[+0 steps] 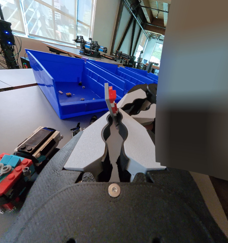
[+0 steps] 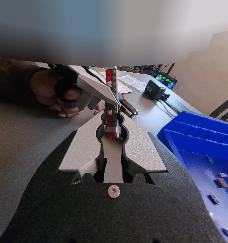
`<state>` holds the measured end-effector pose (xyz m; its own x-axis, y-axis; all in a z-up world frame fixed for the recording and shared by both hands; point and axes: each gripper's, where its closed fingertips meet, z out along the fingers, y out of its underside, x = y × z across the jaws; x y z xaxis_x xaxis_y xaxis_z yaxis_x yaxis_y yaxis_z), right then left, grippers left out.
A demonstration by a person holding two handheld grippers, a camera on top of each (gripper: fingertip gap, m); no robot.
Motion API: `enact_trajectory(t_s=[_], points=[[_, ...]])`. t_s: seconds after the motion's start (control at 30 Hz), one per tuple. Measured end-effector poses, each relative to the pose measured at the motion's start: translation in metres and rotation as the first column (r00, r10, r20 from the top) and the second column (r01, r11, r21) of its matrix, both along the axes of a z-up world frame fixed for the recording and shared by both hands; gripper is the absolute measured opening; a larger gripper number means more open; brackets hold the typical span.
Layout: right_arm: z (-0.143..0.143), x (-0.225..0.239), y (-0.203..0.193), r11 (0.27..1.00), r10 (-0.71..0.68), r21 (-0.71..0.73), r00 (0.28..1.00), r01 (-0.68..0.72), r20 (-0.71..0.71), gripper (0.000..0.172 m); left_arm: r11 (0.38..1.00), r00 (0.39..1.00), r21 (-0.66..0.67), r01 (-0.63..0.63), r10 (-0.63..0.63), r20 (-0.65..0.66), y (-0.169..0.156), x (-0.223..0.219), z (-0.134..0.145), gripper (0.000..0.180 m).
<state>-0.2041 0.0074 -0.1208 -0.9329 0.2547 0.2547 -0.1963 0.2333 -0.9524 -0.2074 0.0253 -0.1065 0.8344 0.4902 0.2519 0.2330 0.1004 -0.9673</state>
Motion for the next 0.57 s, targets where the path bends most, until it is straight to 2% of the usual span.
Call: enact_trajectory(t_s=[0.03,0.13,0.33,0.43,0.57], points=[[0.0,-0.002,0.0,1.0,-0.027,0.012,0.998,0.028,-0.051,0.018,1.0,1.0,0.018,-0.016,0.016,0.018,-0.001,-0.001,0.001,0.007],[0.0,-0.007,0.002,0.991,-0.107,0.056,0.974,0.121,-0.198,0.031,0.997,0.996,0.055,-0.05,0.046,0.072,-0.005,-0.005,0.0,0.007],[-0.004,-0.012,-0.001,0.952,-0.184,0.143,0.883,0.269,-0.431,0.027,0.995,0.992,0.051,-0.084,0.079,0.096,0.0,-0.002,-0.003,0.007],[-0.005,-0.011,-0.002,0.938,-0.189,0.169,0.853,0.304,-0.486,0.018,0.995,0.992,0.041,-0.095,0.091,0.083,0.001,-0.001,-0.003,0.007],[-0.003,-0.009,-0.001,0.94,-0.185,0.172,0.862,0.296,-0.472,0.017,0.997,0.997,0.028,-0.069,0.068,0.046,0.001,0.0,-0.001,0.007]])
